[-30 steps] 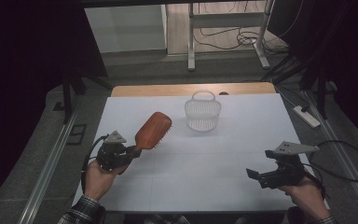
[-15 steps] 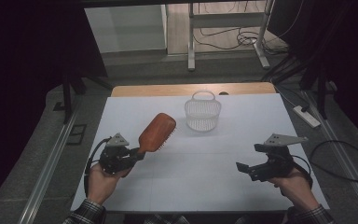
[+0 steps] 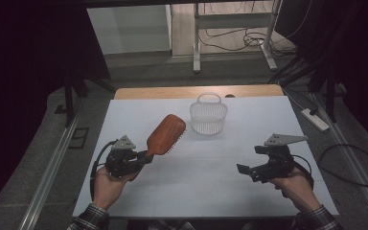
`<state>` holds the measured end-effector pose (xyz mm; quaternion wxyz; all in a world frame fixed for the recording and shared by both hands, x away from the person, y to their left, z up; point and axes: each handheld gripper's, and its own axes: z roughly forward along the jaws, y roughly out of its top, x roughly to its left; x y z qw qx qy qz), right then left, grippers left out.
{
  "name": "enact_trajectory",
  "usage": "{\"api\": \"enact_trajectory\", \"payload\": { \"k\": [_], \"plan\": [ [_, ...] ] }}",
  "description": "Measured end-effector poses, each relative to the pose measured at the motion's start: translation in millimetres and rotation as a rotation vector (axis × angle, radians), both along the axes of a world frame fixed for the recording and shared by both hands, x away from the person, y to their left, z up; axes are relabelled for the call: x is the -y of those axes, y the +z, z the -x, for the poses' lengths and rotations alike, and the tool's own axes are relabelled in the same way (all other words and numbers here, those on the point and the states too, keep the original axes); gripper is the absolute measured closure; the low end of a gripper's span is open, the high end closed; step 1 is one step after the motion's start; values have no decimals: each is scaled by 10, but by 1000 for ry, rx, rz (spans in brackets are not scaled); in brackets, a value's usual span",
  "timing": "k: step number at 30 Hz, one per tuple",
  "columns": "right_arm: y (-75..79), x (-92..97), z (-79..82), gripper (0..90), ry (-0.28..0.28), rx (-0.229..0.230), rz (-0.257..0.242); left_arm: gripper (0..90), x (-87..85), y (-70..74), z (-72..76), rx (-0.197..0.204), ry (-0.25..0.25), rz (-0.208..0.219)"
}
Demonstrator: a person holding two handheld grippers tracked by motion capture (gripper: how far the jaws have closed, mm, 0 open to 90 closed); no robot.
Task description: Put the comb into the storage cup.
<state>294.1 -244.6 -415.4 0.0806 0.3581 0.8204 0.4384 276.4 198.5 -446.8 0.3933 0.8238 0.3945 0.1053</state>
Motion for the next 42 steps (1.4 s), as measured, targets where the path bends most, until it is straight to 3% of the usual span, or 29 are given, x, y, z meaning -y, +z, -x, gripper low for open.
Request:
{"api": "enact_trajectory", "payload": {
  "k": [26,42],
  "plan": [
    [21,-335,-140,0,46,-37,-33,720,176,101,-40,39,-55,62],
    [97,-570,-242,0,61,-27,-63,720,343,140,-79,51,-89,81]
  ]
}}
